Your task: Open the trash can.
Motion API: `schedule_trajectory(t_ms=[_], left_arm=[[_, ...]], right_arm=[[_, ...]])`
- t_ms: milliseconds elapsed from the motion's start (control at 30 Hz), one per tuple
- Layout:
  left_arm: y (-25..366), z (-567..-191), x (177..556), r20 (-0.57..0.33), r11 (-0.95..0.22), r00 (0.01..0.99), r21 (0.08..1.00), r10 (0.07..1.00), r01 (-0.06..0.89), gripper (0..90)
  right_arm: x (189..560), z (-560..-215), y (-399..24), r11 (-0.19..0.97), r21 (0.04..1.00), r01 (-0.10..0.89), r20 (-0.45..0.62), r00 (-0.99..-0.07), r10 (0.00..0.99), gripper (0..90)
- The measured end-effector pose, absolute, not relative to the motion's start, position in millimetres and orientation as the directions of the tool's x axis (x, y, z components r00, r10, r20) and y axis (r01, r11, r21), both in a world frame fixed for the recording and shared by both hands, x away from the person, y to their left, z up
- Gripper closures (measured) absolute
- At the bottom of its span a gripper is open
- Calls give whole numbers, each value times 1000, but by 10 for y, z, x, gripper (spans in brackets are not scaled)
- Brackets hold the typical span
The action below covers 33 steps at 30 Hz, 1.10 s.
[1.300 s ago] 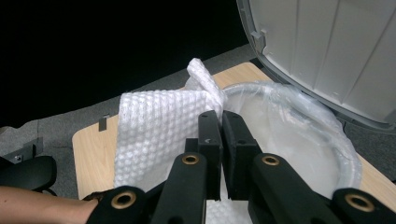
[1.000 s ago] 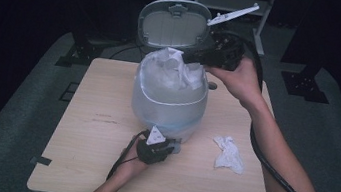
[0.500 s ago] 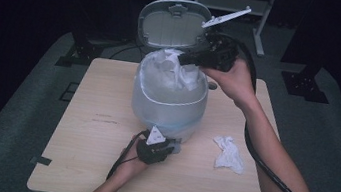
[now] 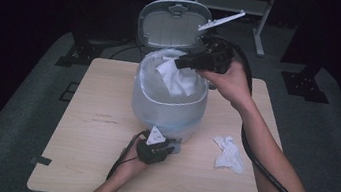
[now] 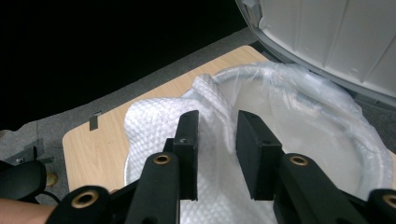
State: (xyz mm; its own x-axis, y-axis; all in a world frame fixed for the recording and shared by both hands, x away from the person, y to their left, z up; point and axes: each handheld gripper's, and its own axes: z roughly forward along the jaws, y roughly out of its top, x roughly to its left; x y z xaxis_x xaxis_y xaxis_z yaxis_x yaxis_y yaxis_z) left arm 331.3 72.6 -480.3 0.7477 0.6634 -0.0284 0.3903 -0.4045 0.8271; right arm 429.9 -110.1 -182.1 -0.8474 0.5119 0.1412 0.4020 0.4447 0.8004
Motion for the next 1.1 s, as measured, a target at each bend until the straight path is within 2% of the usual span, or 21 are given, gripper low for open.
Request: schedule_trajectory(t_ms=[633, 1100], left_arm=[[727, -4803, 3314, -30, -404, 748, 827, 663, 391, 679], [727, -4802, 3314, -29, -405, 748, 826, 663, 391, 679]], right_arm=[[4277, -1879, -1117, 444, 799, 406, 146, -847, 511, 657], [4181, -1878, -1300, 444, 804, 397, 133, -846, 516, 638]])
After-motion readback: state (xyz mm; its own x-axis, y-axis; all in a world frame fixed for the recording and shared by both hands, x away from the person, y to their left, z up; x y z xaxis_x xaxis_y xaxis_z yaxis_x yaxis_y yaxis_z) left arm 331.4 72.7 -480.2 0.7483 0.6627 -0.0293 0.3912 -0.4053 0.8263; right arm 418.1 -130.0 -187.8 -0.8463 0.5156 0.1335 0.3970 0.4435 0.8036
